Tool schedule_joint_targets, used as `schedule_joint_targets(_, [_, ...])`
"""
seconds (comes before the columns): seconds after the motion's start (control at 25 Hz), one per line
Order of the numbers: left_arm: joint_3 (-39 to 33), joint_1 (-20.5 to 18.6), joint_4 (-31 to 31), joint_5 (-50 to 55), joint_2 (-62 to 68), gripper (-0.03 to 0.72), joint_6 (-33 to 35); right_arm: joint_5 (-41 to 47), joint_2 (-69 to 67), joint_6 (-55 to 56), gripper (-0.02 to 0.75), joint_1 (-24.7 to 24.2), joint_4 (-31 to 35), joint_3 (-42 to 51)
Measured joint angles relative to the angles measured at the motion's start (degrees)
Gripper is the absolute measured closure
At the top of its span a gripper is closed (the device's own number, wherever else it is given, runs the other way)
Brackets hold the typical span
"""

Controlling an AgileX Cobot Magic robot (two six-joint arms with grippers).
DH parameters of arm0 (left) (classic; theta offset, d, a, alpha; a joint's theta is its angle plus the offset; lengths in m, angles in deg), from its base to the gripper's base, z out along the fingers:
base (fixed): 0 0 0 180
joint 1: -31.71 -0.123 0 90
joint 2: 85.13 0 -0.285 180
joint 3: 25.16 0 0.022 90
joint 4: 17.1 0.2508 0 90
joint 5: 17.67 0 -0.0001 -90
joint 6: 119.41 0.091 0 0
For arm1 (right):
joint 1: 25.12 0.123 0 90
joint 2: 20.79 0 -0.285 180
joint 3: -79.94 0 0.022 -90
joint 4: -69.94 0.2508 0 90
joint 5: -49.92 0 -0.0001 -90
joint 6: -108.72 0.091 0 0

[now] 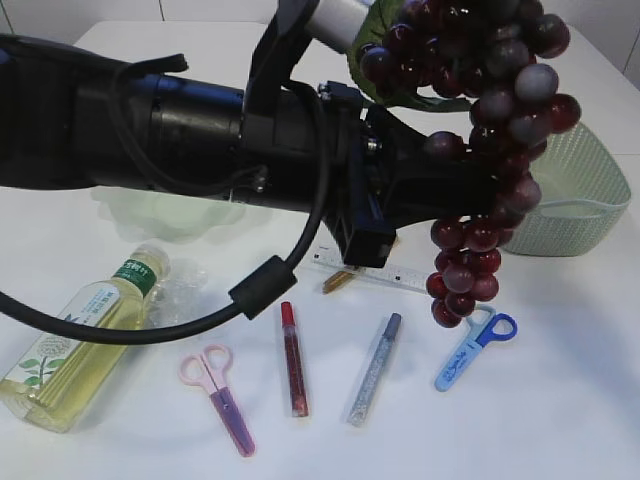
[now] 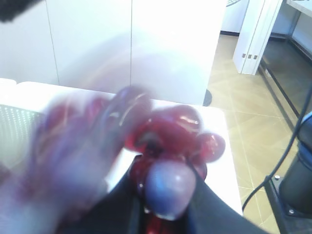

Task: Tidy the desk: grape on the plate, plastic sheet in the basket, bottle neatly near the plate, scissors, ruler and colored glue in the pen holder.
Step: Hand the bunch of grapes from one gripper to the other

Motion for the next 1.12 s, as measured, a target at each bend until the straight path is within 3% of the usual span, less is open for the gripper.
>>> schedule_joint_targets(0.2, [0.0, 0.0, 0.0, 0.13, -0.32, 0.581, 0.0, 0.0, 0.0, -0.04, 0.429, 0.0, -1.12, 0.0])
schedule_joint_targets(0.48, [0.0, 0.0, 0.01, 0.38, -0.41, 0.582, -0.12, -0.14, 0.0, -0.04, 0.36, 0.0, -2.63, 0.0])
schedule_joint_targets(0.8, [0.0, 0.0, 0.01, -1.32, -0.41, 0.583, -0.12, -1.56, -0.52, -0.01, 0.349, 0.0, -9.23, 0.0])
schedule_joint_targets(1.12, [0.0, 0.0, -0.2, -10.28, -0.41, 0.583, -0.23, -1.69, -1.69, 3.83, 0.349, 0.0, -21.54, 0.0])
